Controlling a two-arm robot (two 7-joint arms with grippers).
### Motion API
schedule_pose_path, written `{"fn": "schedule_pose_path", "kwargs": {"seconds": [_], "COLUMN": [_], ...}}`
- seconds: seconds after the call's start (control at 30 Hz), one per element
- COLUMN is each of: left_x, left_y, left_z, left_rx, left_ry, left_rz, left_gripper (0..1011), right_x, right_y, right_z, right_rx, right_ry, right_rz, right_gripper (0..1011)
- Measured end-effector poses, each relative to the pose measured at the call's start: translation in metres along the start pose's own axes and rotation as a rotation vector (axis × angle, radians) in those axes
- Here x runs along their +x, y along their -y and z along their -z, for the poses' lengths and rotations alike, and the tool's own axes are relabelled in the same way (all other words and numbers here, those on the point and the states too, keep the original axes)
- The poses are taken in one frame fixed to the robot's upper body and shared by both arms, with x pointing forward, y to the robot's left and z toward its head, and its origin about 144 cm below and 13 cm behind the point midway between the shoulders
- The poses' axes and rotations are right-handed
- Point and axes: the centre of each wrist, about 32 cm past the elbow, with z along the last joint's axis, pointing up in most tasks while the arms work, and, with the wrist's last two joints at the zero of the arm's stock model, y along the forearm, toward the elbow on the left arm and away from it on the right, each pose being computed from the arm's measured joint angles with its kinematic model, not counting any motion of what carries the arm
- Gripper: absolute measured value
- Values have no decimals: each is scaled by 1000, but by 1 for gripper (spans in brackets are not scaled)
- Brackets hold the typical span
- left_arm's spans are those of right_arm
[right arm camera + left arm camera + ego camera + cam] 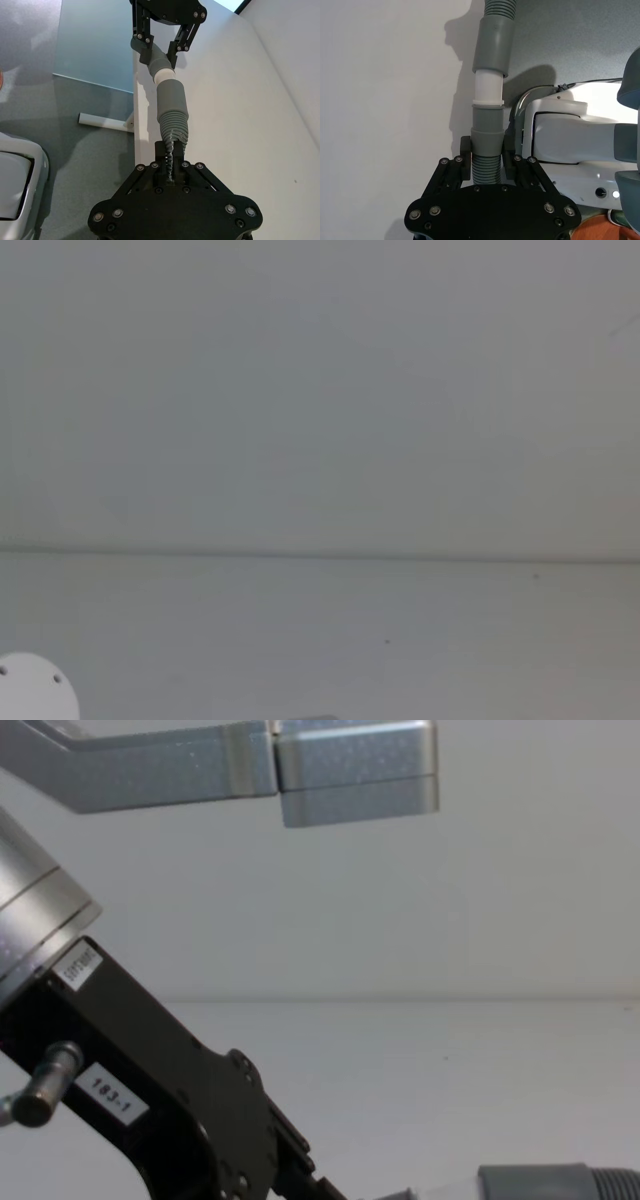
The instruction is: Use both hands to pick up one end of the pipe from the table, align the ends, and insert them.
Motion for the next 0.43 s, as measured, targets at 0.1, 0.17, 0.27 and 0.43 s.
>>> {"fn": "schedule_pose_path", "kwargs": {"seconds": [0.1,0.17,0.27,0.43], "left_x": [0,0,0,0], "left_y": [0,0,0,0], "left_z": [0,0,-1,-1], "left_rx": [1,1,1,2], "left_ry": [0,1,1,1], "left_rz": [0,1,1,1], "left_gripper": [333,333,333,333], "right_x": [0,0,0,0], "right_y": [0,0,0,0], "right_z": [0,0,0,0], "right_rx": [-1,-1,-1,-1], "right_ry": [1,2,3,4], "right_rz": [0,0,0,0], "right_gripper": [60,60,60,60]}}
